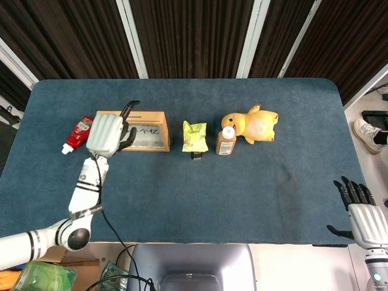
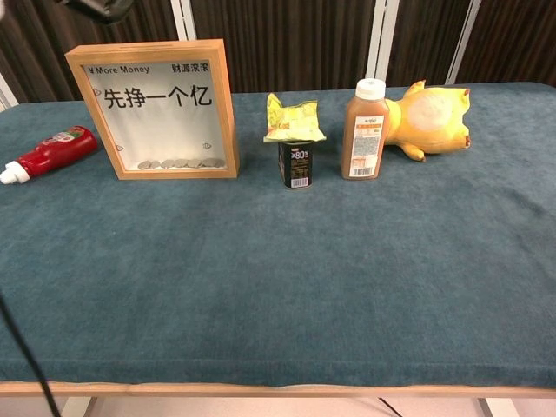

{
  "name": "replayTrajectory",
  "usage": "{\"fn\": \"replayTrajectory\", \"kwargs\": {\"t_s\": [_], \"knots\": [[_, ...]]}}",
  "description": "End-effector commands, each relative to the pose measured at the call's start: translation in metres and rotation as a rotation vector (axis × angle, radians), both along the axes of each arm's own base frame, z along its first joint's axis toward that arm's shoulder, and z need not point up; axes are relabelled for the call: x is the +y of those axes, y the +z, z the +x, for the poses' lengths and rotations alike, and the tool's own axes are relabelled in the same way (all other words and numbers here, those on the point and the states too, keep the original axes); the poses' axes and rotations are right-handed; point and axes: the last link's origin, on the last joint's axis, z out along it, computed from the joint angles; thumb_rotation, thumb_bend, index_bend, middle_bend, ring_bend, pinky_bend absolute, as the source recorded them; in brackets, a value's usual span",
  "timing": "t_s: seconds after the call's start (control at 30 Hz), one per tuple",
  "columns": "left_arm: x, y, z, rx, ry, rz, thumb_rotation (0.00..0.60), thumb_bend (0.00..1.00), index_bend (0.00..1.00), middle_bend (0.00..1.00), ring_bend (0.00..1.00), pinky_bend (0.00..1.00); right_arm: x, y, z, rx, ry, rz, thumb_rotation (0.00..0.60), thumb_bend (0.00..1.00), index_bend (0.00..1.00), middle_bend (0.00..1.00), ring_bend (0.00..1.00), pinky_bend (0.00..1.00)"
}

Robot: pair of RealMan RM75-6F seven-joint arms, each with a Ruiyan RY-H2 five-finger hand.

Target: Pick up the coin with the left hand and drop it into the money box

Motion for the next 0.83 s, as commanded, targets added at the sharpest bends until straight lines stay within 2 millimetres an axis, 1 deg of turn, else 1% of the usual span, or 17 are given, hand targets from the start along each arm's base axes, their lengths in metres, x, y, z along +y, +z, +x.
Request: {"fn": "replayTrajectory", "kwargs": {"t_s": [0.03, 0.07, 0.1, 0.17, 0.2, 0.23, 0.27, 0.3, 0.33, 0.37, 0.43, 0.5, 0.7, 0.83], "knots": [[-0.104, 0.022, -0.086, 0.063, 0.053, -0.135, 0.6, 0.45, 0.06, 0.24, 0.41, 0.69, 0.003, -0.002, 0.002, 0.003, 0.003, 0.01, 0.6, 0.13, 0.0, 0.0, 0.0, 0.0], [-0.121, 0.025, -0.105, 0.103, 0.084, -0.163, 0.6, 0.44, 0.03, 0.15, 0.25, 0.52, 0.003, -0.003, 0.002, 0.007, 0.006, 0.014, 0.6, 0.13, 0.0, 0.0, 0.0, 0.0], [-0.138, 0.029, -0.123, 0.141, 0.114, -0.182, 0.6, 0.43, 0.01, 0.07, 0.12, 0.36, 0.004, -0.004, 0.003, 0.011, 0.009, 0.02, 0.6, 0.13, 0.0, 0.0, 0.0, 0.0], [-0.174, 0.035, -0.157, 0.165, 0.168, -0.16, 0.6, 0.42, 0.0, 0.0, 0.01, 0.17, 0.006, -0.007, 0.005, 0.019, 0.013, 0.029, 0.6, 0.13, 0.0, 0.0, 0.0, 0.0], [-0.187, 0.035, -0.169, 0.159, 0.185, -0.133, 0.6, 0.42, 0.0, 0.0, 0.0, 0.09, 0.007, -0.008, 0.005, 0.022, 0.014, 0.031, 0.6, 0.13, 0.0, 0.0, 0.0, 0.0], [-0.199, 0.033, -0.181, 0.148, 0.203, -0.104, 0.6, 0.42, 0.0, 0.0, 0.0, 0.04, 0.008, -0.008, 0.006, 0.024, 0.016, 0.03, 0.6, 0.13, 0.0, 0.0, 0.0, 0.0], [-0.212, 0.028, -0.194, 0.141, 0.224, -0.068, 0.6, 0.42, 0.0, 0.0, 0.0, 0.02, 0.009, -0.008, 0.006, 0.027, 0.018, 0.026, 0.6, 0.13, 0.0, 0.0, 0.0, 0.0], [-0.22, 0.024, -0.204, 0.15, 0.237, -0.054, 0.6, 0.42, 0.0, 0.0, 0.0, 0.0, 0.009, -0.008, 0.007, 0.029, 0.019, 0.021, 0.6, 0.13, 0.0, 0.0, 0.0, 0.0], [-0.225, 0.019, -0.212, 0.165, 0.264, -0.054, 0.6, 0.42, 0.0, 0.0, 0.0, 0.0, 0.009, -0.008, 0.007, 0.032, 0.018, 0.018, 0.6, 0.13, 0.0, 0.0, 0.0, 0.0], [-0.228, 0.018, -0.216, 0.205, 0.27, -0.069, 0.6, 0.42, 0.0, 0.0, 0.0, 0.0, 0.009, -0.008, 0.007, 0.033, 0.018, 0.012, 0.6, 0.13, 0.0, 0.0, 0.0, 0.0], [-0.225, 0.023, -0.211, 0.164, 0.234, -0.047, 0.6, 0.42, 0.0, 0.0, 0.0, 0.0, 0.009, -0.009, 0.008, 0.035, 0.022, 0.008, 0.6, 0.13, 0.0, 0.0, 0.0, 0.0], [-0.223, 0.028, -0.213, 0.151, 0.238, -0.022, 0.6, 0.42, 0.0, 0.0, 0.0, 0.0, 0.011, -0.011, 0.009, 0.041, 0.029, 0.009, 0.6, 0.13, 0.0, 0.0, 0.0, 0.0], [-0.222, 0.031, -0.216, 0.133, 0.238, -0.047, 0.6, 0.41, 0.0, 0.0, 0.0, 0.0, 0.015, -0.013, 0.01, 0.057, 0.036, 0.014, 0.6, 0.13, 0.0, 0.0, 0.0, 0.0], [-0.222, 0.031, -0.215, 0.129, 0.238, -0.045, 0.6, 0.41, 0.0, 0.0, 0.0, 0.0, 0.014, -0.012, 0.009, 0.058, 0.03, 0.009, 0.6, 0.13, 0.0, 0.0, 0.0, 0.0]]}}
